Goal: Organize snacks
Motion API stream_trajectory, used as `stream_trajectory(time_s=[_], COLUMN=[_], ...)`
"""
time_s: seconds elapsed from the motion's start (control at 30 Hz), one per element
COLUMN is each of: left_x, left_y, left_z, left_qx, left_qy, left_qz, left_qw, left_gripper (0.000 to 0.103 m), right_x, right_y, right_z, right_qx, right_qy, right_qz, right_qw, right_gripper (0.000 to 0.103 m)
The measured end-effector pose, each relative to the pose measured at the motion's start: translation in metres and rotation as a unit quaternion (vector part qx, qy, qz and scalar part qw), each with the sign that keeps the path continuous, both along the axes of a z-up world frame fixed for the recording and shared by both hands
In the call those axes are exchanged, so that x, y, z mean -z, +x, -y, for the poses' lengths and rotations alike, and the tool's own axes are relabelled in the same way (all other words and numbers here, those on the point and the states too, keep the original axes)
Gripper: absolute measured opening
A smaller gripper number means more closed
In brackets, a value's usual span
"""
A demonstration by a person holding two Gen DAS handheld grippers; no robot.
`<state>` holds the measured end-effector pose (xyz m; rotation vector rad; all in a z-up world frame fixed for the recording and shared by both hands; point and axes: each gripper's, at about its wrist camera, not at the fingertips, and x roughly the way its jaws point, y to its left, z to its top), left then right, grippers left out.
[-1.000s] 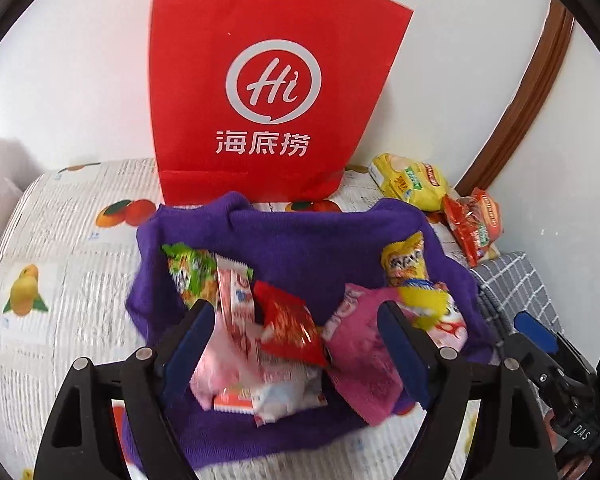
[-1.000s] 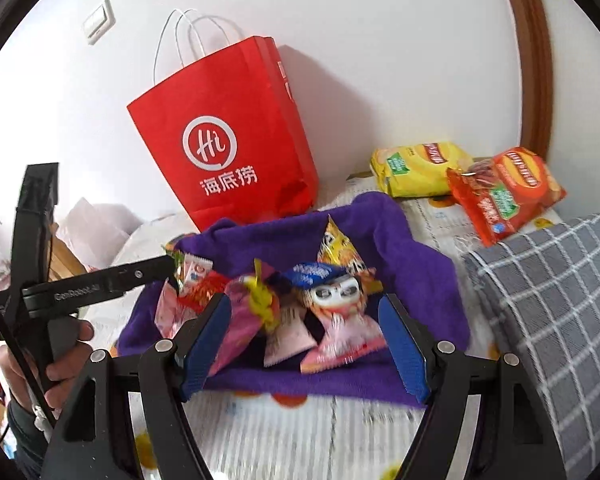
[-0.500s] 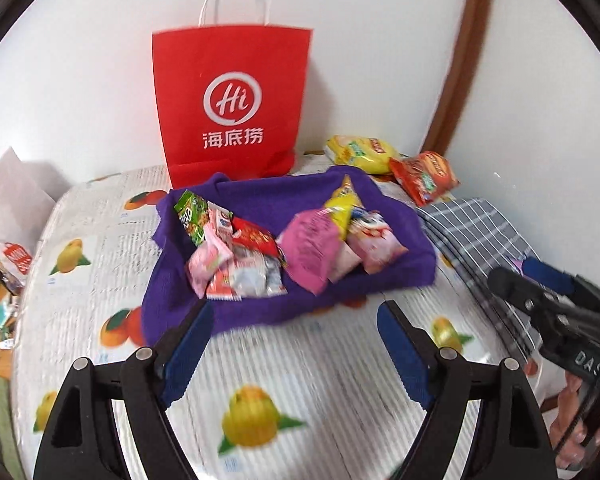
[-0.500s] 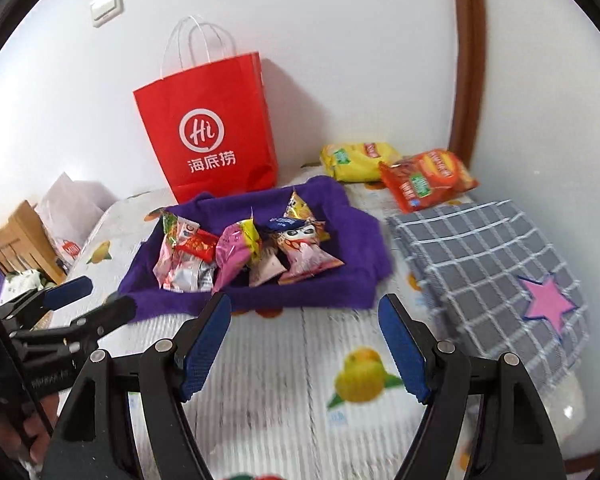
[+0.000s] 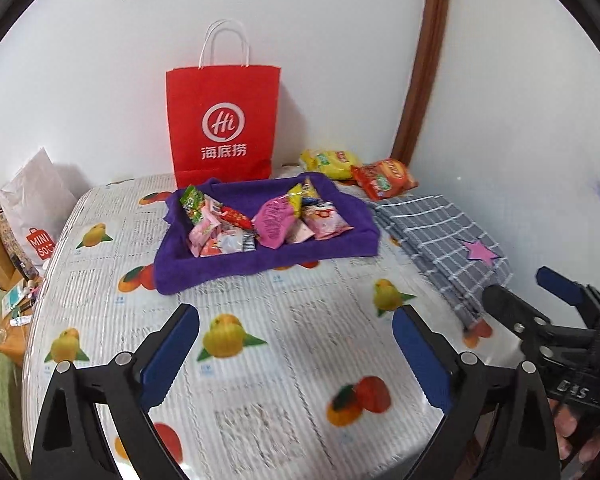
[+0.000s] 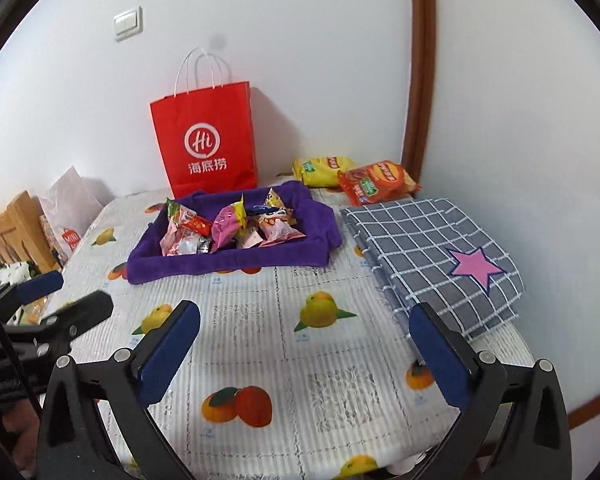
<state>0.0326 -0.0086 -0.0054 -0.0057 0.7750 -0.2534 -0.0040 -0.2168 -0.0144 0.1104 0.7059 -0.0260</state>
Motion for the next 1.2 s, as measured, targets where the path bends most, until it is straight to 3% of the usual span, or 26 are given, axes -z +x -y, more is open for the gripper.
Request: stream_trajectory(time_s=[0.17, 0.37, 1.2], left_x=[-0.008, -0.012, -0.017], left_y=[-0.026, -0.038, -0.045], left_z=[0.006, 0.007, -0.008], left_qx=[-0.005, -0.009, -0.032], left_qy=[0.021, 0.007, -0.007], left_qz=[0.028, 0.034, 0.037], left_qw=[0.9994, 0.9993, 0.9988], left_gripper=[0.098, 0.098, 0.098], right_x=[-0.003, -0.010, -0.016], right_y=[-0.018, -0.034, -0.043], right_z=[-0.001, -0.003, 0.006], right_qx=[0.010, 0.012, 0.035], right_qy=[-0.003, -0.004, -0.007], right_qz=[0.002, 0.011, 0.015], right_qw=[1.000, 1.000, 0.999], right_gripper=[0.103, 0.103, 0.103])
